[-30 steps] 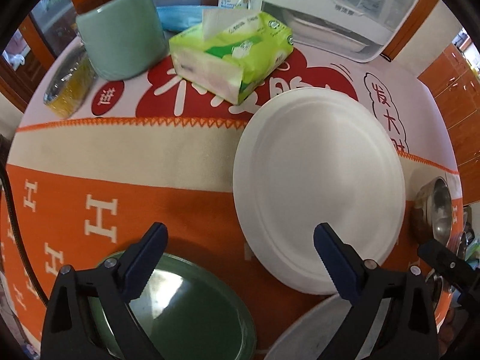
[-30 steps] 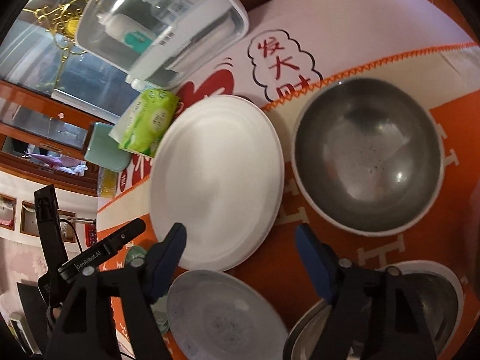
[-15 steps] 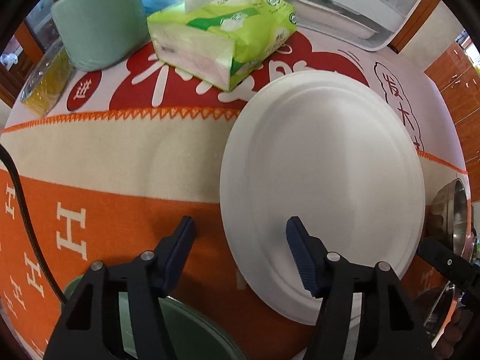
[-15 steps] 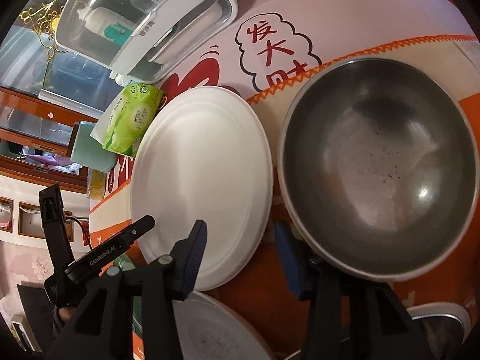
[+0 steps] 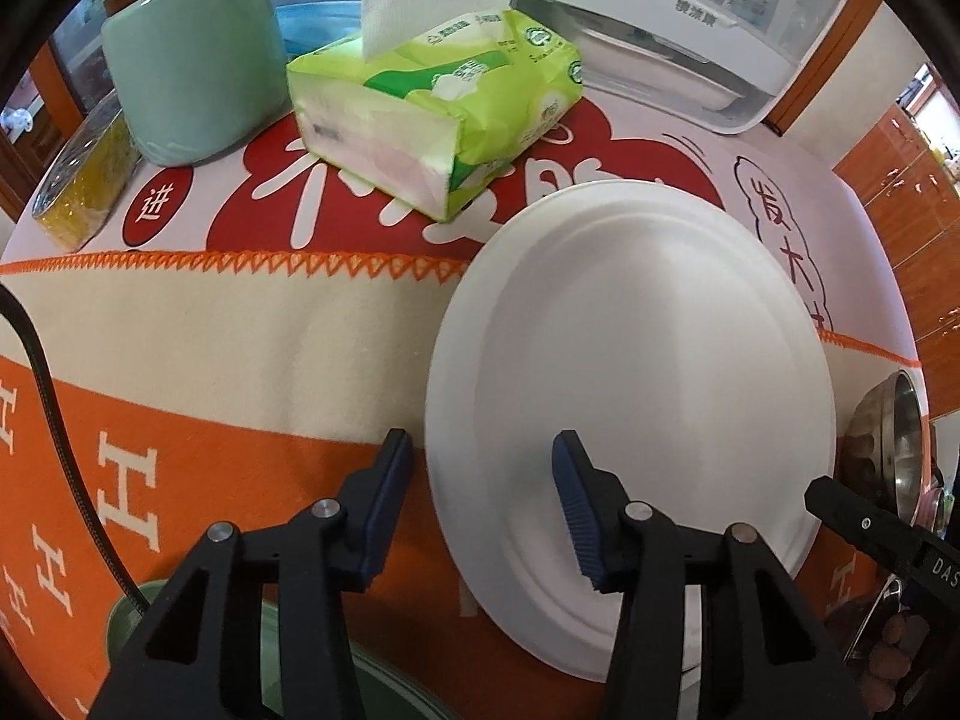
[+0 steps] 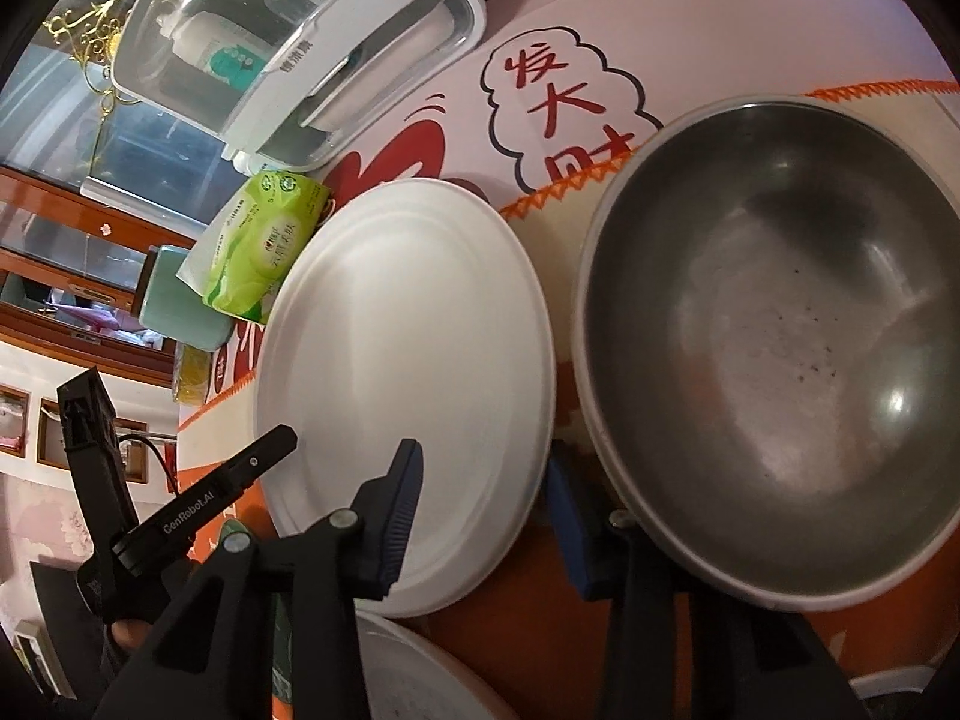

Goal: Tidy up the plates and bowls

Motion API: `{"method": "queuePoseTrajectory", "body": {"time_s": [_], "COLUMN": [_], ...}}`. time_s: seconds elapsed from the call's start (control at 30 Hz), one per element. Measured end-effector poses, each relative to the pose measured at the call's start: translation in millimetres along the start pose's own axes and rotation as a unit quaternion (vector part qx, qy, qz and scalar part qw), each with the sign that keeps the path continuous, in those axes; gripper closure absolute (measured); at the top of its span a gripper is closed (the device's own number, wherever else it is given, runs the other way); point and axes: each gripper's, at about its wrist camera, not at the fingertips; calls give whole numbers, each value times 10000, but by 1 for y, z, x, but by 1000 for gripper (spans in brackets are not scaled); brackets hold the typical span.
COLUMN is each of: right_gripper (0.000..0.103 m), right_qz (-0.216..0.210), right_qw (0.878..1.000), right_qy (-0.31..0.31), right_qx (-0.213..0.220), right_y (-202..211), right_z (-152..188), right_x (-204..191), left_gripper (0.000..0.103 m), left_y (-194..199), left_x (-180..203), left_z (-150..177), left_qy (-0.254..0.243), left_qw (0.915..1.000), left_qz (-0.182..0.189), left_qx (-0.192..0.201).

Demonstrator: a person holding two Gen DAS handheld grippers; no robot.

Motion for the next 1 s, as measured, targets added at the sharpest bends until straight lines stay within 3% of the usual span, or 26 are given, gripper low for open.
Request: {"method": "queuePoseTrajectory", "body": {"time_s": [0.23, 0.53, 0.83, 1.0], "right_gripper": [76, 77, 80, 85], "right_qz": [-47, -92, -202, -217], "right_qw": [9998, 9997, 9991, 9985], "right_qy": [-180, -187, 2, 98], "right_qx": [45, 119, 360, 498], "right_y": [2, 10, 33, 50], "right_z": [0, 3, 7, 12], "right_x": [9, 2, -16, -26], "left_gripper": [56, 61, 61, 61], "left_y": [-1, 14, 65, 100], "left_x": [7, -11, -20, -16], "left_z": [0, 5, 9, 17], "left_qy": [26, 344, 470, 245], "left_qw": [9999, 9985, 9917, 9903], "left_qz": [34, 336, 657, 599], "left_qx": [101, 254, 998, 1226]}}
Point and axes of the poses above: each gripper's, at about its wrist camera, not at the fingertips, and y roughly against the way its jaws point, x to its right, z to its underside, and after that the axes turned 1 degree about z, right-handed
